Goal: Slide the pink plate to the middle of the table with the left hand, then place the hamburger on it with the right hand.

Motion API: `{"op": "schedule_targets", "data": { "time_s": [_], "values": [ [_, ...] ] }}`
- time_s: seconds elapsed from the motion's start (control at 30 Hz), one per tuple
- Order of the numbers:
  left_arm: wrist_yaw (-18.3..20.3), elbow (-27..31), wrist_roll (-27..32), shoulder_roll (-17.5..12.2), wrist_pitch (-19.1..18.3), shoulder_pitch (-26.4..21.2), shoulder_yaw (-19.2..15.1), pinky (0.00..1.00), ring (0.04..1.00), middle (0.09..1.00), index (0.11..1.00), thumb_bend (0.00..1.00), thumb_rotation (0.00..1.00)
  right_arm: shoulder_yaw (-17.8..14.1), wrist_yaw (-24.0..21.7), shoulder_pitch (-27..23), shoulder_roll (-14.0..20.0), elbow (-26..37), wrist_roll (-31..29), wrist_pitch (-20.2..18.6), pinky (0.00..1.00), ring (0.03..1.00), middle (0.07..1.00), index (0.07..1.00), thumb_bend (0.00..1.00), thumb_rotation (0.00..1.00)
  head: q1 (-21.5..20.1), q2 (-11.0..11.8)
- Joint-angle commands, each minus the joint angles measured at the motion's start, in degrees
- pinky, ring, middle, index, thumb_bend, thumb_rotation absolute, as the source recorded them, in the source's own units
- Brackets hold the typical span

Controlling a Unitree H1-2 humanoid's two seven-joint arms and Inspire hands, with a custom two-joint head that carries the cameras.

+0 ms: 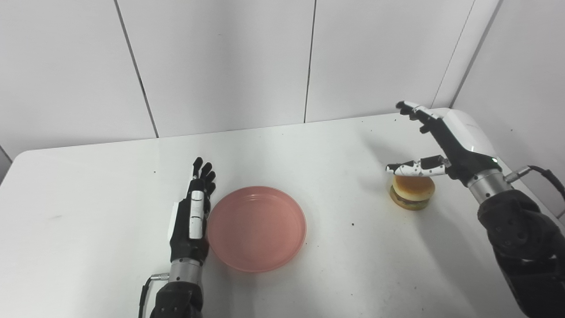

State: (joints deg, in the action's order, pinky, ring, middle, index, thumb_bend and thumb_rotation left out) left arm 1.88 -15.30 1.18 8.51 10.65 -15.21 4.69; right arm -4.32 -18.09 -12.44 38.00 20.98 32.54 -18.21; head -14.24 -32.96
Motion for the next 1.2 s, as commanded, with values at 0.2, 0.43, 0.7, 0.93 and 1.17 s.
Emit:
{"op": "schedule_targets", "data": {
  "time_s": [0.2,0.43,0.7,0.93,1.17],
  "values": [
    [-0.2,0.8,0.7,-0.7,-1.4,4.1,-0.7,0.99,0.964,0.96,0.962,0.67,1.0,-0.1,-2.5,-1.7,3.8,-0.5,3.8,-2.0,0.83,0.888,0.88,0.869,0.91,0.33,0.9,-0.1],
    [-0.8,0.4,0.9,-0.6,0.1,4.1,-1.0,0.98,0.955,0.952,0.953,0.66,1.0,-0.2,-2.3,-1.2,4.0,-2.1,4.7,-1.3,0.87,0.907,0.89,0.88,0.91,0.37,-0.1,0.4],
    [-2.0,-0.1,-0.9,-1.2,-0.4,3.9,-0.9,0.95,0.934,0.934,0.932,0.65,1.0,0.5,-3.7,-1.6,3.3,-3.6,5.4,-2.8,0.9,0.926,0.909,0.889,0.92,0.38,-1.8,0.7],
    [-2.0,0.3,-1.5,-1.3,-1.9,4.1,-0.7,0.95,0.925,0.925,0.922,0.69,1.0,2.2,-3.1,-2.2,3.4,-10.4,2.7,0.0,0.79,0.919,0.928,0.904,0.92,0.39,-1.6,0.5],
    [-1.5,0.9,-0.7,-1.0,-1.9,4.5,-0.7,0.96,0.928,0.93,0.925,0.66,1.0,4.8,-1.6,-3.3,3.5,-17.0,1.3,2.3,0.74,0.908,0.944,0.911,0.97,0.39,-1.4,0.3]
  ]
}}
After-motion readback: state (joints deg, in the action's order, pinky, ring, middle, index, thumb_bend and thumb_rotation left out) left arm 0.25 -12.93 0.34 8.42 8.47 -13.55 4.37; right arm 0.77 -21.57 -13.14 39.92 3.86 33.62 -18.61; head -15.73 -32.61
